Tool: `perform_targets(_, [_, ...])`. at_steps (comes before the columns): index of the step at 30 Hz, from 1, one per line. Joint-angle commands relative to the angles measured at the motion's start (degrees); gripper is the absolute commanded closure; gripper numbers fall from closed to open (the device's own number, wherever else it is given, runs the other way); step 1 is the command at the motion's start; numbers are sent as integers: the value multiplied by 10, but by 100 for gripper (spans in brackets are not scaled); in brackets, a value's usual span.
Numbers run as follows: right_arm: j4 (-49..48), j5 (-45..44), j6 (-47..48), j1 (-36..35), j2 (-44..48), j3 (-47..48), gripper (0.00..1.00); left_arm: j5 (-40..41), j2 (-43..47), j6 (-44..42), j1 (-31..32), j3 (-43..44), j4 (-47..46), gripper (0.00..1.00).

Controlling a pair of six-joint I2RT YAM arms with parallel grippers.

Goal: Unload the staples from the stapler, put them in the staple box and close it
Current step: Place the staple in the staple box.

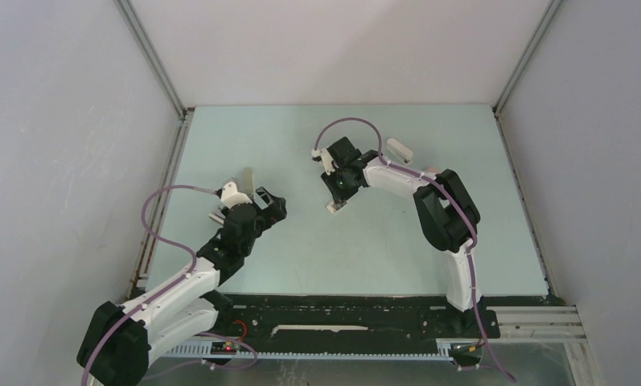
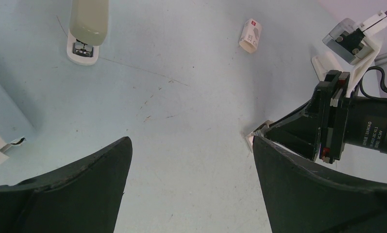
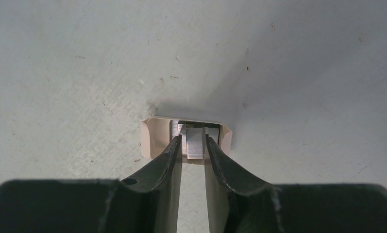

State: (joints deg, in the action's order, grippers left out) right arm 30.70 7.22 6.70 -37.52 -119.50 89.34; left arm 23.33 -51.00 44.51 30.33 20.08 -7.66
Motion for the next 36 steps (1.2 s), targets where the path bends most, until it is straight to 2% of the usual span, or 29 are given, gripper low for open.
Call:
perform_targets(1, [-1, 5, 3, -1, 8, 15, 68, 1, 3, -9, -3, 8, -17, 1])
perform_targets(8, [13, 38, 26, 3, 70, 13, 67, -7, 11, -21, -3, 14, -17, 1])
perform_targets(12, [12, 89, 58, 17, 130, -20, 62, -34, 20, -39, -3, 14, -34, 1])
perform_targets(17, [1, 196, 94, 62, 213, -89, 54, -58, 31, -63, -3, 16, -51, 1])
perform_targets(25, [-19, 361, 98, 168, 293, -166, 51, -119, 20, -88, -11, 52, -41, 1])
perform_targets(32, [-43, 442, 85, 229, 324, -211, 51, -150, 5, -98, -29, 115, 25, 1])
perform_targets(36, [-61, 466, 67, 251, 328, -224, 51, -173, -5, -105, -68, 159, 94, 1])
